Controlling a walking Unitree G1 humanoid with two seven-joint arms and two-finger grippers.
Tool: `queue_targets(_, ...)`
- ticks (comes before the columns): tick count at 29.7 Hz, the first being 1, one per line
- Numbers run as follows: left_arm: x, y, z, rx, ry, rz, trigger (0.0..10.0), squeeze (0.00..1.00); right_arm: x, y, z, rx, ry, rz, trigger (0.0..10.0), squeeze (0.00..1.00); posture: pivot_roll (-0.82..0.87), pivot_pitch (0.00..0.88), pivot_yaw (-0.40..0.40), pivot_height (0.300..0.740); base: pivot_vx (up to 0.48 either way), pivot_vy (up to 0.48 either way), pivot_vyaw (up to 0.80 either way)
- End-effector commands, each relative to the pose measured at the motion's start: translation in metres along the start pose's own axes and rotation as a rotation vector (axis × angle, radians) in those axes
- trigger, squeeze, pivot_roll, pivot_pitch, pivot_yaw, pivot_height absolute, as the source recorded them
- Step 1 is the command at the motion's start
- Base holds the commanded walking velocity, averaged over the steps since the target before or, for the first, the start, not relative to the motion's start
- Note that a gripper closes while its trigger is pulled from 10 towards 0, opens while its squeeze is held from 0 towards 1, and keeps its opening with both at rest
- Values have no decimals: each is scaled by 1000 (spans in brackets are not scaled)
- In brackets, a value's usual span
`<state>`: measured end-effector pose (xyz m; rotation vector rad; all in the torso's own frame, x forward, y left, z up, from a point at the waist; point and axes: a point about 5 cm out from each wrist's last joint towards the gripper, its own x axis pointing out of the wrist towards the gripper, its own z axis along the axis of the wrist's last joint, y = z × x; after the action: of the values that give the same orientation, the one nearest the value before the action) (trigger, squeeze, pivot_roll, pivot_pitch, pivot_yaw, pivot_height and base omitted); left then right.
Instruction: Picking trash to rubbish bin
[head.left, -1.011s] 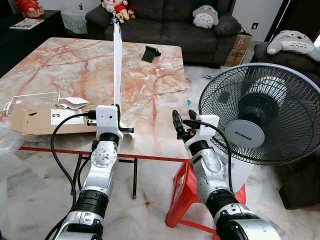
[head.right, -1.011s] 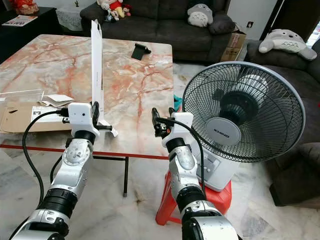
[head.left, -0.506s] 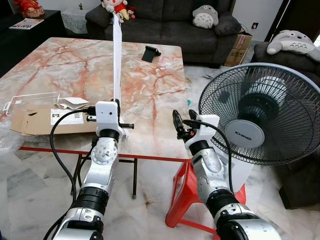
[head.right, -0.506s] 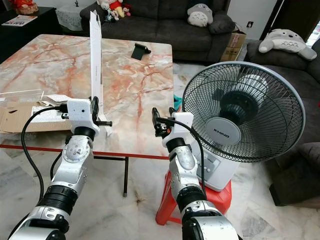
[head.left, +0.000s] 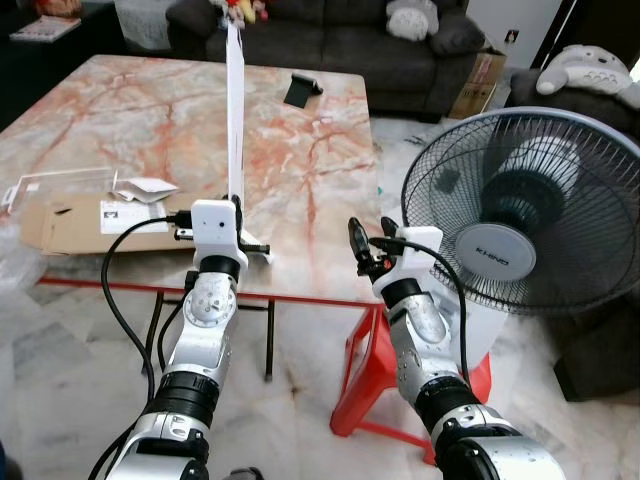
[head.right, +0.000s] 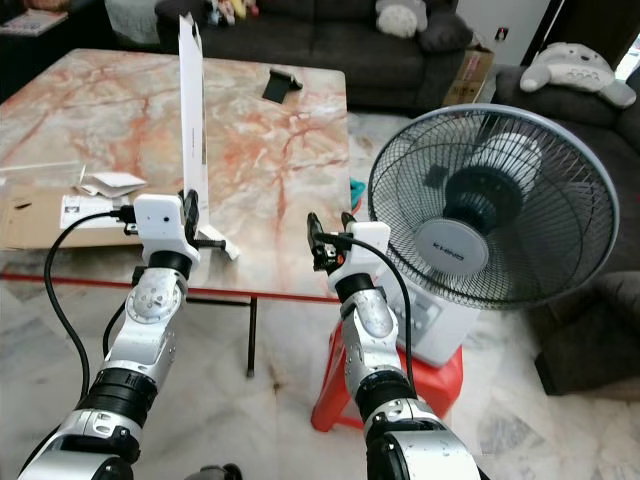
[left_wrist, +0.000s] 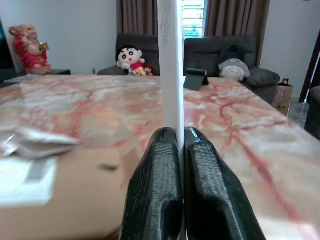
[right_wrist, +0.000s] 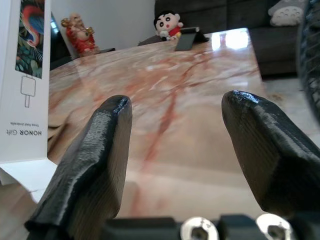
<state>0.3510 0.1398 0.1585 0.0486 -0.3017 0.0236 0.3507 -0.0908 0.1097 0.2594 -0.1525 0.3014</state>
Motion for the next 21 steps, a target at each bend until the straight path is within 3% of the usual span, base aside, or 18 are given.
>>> queue_targets(1,1,-3,2,-15,-15,-10,10000,0,3,1,4,-7,-16,7,10000,0,60,10,-55,740,-304,0,0)
queue_targets(21,-2,-2,-3,-19,3,-23,10000,0,0,-1,1,-9,-4,-3,10000,0,57,5,-52,740,-285,0,0)
